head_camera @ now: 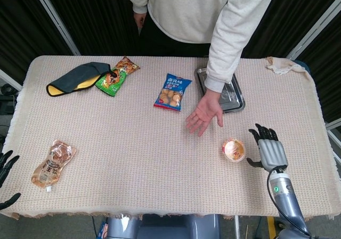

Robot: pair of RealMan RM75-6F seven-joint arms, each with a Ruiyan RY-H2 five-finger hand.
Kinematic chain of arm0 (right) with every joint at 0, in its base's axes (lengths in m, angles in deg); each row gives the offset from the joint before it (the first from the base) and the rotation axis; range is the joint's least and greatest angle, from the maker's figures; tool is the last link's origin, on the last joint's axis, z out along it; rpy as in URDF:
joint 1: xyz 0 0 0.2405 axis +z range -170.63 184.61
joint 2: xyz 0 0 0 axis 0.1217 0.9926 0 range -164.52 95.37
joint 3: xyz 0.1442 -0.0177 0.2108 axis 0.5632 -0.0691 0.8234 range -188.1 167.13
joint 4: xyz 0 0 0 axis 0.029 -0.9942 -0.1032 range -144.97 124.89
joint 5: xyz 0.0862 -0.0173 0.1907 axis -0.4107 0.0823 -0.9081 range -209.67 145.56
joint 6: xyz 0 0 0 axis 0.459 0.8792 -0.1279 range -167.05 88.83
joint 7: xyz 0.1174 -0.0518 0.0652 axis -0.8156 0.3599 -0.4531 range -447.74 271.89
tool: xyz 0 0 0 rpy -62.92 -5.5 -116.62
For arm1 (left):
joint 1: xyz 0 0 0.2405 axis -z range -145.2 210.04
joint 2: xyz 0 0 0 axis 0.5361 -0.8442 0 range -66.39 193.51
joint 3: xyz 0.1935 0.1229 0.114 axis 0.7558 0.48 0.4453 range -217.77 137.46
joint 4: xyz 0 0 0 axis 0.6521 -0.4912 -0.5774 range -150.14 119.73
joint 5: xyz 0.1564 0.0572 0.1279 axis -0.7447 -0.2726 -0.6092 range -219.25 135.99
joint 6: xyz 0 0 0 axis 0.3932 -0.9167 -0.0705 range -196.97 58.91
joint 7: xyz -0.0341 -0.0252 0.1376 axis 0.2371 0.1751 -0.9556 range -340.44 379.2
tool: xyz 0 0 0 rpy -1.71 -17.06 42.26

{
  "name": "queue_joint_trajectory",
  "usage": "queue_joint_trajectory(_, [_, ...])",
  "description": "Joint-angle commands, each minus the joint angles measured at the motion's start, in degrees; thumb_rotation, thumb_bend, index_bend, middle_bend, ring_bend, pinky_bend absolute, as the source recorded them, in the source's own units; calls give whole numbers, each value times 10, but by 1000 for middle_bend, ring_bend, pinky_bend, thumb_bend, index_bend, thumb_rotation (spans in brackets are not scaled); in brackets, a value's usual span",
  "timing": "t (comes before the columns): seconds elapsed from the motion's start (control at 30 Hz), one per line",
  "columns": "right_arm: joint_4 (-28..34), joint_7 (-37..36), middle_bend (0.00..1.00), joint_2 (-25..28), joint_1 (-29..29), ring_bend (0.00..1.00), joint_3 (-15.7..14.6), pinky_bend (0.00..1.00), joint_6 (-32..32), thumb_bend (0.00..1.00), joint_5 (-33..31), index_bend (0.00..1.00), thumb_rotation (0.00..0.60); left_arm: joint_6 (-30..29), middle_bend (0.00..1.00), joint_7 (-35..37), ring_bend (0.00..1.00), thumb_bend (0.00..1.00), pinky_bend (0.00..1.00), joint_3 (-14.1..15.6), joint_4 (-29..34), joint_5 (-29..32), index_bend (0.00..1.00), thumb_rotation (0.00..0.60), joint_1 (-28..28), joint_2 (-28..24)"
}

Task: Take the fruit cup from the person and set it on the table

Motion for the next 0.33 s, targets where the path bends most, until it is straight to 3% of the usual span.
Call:
queue_joint_trajectory(0.03, [13, -4, 0, 32, -25, 0, -17, 0, 28, 175, 38, 133, 600, 0, 0, -1, 0, 211, 0, 0, 0, 0, 0, 600, 0, 0])
queue_joint_trajectory(0.17, [-3, -32, 0, 55, -65, 0, -44, 0, 83, 175, 115, 133, 600, 0, 0, -2, 0, 210, 0, -1, -1, 1, 0, 600, 0, 1])
queue_joint_trajectory(0.33, [-84, -89, 0, 48, -111, 0, -76, 0, 165, 174, 244, 131, 600, 1, 0, -3, 0, 210, 0, -2, -1, 2, 0, 600, 0, 2])
